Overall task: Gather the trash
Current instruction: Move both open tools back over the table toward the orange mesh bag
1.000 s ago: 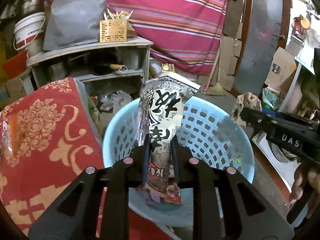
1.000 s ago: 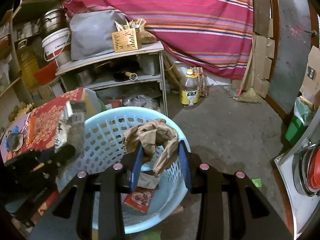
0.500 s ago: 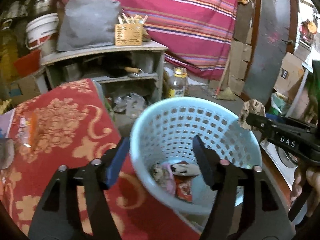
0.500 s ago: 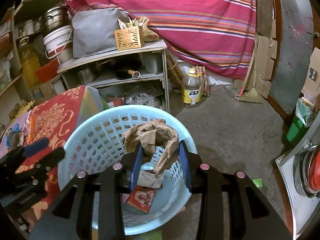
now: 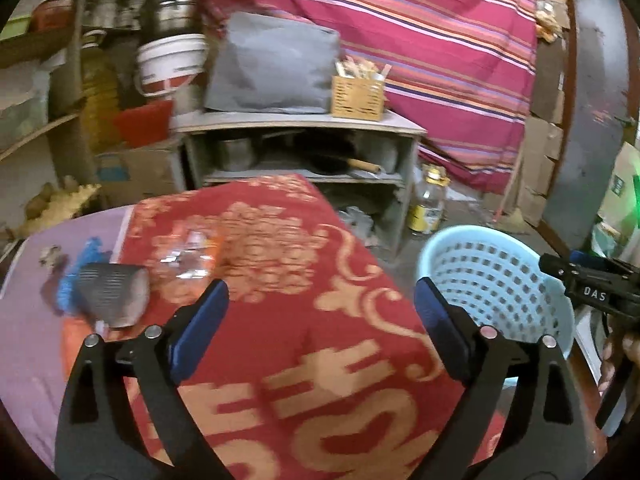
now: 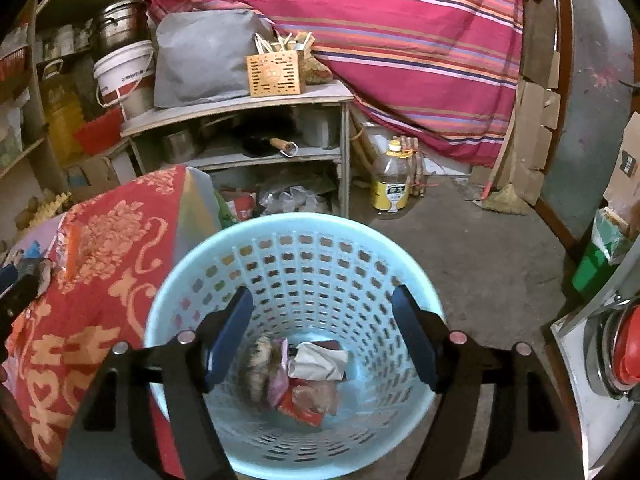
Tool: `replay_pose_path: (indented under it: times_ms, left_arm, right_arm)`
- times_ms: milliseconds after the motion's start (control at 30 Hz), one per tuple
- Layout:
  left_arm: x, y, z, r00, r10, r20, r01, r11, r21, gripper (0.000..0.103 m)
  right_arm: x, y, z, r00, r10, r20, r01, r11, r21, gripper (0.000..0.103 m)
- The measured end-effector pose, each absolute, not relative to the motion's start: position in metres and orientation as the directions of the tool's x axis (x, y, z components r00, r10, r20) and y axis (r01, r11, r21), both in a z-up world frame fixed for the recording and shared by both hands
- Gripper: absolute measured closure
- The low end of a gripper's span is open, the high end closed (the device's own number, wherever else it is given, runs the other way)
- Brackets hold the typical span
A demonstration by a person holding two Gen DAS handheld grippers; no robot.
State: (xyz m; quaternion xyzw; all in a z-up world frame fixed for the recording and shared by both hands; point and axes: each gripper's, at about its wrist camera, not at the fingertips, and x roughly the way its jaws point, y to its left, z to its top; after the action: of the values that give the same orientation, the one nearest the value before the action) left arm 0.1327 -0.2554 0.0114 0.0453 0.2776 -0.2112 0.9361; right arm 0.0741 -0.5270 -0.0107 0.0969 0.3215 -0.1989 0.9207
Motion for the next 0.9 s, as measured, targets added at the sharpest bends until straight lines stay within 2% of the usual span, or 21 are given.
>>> replay_pose_path:
  times_ms: [100,533,900]
  left_arm:
    - [0.135,-0.225,0.019,0.782,-0.336,-0.525,0.374,0.927,-0.036,0.007]
    - [0.148,-0.117,0.019,0.83,-0.197,-0.522,0.202,0.978,-0.049,0.006]
    - [0.155,-0.056,-0.008,0.8,-0.127,-0.586,0.127,0.991,-0.042,0.006]
  right_arm:
    - [0.082,-0.506,-0.006,0.727,-0.299,-0.619,0.406,0.913,0.036,0.026]
    - [0.127,-0.391,0.003,0.792,-0.186,-0.581,0.237,0.971,0.012,0.021]
    - [0.159,-0.324,-0.01,0.789,-0.12,-0.603,0.131,0.991,-0.026,0.02]
